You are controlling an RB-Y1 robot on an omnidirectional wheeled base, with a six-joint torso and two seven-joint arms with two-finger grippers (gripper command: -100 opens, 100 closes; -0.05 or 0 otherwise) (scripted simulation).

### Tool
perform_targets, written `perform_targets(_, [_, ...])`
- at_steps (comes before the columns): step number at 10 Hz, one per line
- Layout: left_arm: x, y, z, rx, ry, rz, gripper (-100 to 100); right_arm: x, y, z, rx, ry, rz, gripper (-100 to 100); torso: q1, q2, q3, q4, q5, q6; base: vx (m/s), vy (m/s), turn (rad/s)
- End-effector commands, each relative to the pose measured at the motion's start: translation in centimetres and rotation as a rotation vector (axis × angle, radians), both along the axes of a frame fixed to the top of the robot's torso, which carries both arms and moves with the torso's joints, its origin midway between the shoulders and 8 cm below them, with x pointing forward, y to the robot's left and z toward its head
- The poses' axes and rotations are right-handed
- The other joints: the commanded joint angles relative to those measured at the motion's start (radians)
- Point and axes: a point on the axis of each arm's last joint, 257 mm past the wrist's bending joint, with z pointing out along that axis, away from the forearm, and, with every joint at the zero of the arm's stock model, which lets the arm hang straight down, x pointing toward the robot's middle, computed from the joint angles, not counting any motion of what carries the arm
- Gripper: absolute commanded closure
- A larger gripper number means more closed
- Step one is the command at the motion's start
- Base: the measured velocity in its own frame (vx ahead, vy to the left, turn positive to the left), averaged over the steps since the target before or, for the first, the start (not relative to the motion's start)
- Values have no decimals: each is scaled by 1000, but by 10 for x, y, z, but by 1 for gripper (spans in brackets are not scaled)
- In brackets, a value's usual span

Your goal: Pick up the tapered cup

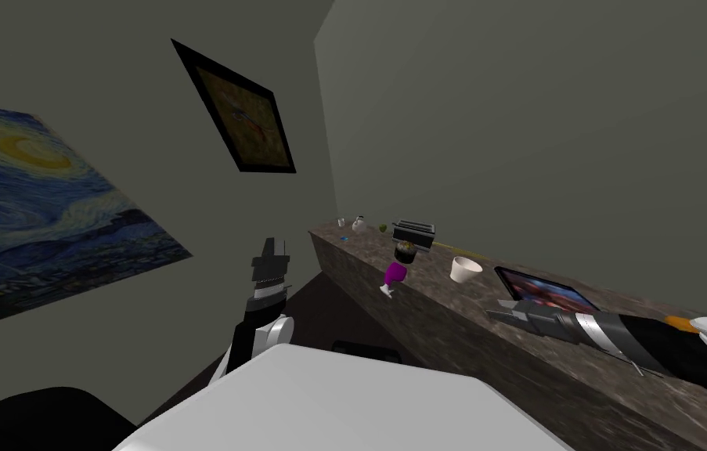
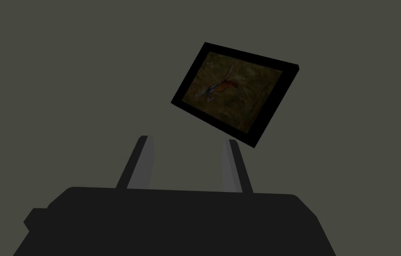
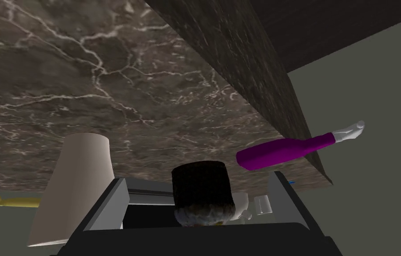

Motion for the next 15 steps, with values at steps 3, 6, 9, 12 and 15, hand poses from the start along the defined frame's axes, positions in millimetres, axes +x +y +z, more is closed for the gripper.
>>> perform_targets(3, [0,0,0,0,0,0,0,5,-37,19,-128,30,30,-100,0,0,0,0,0,0,39,25,96])
perform_targets(6, [0,0,0,0,0,0,0,7,-51,26,-177,42,43,-100,0,-1,-1,0,0,0,55,19,56])
perform_targets(9, [0,0,0,0,0,0,0,3,-82,41,-291,86,76,-100,0,-2,-1,-1,0,0,82,19,129])
perform_targets(12, [0,0,0,0,0,0,0,0,-89,43,-317,103,86,-100,-2,-3,-2,-1,-1,0,72,-12,45])
perform_targets(15, [0,0,0,0,0,0,0,-17,-103,39,-361,160,108,-100,-1,-2,-1,0,-1,0,75,-6,81])
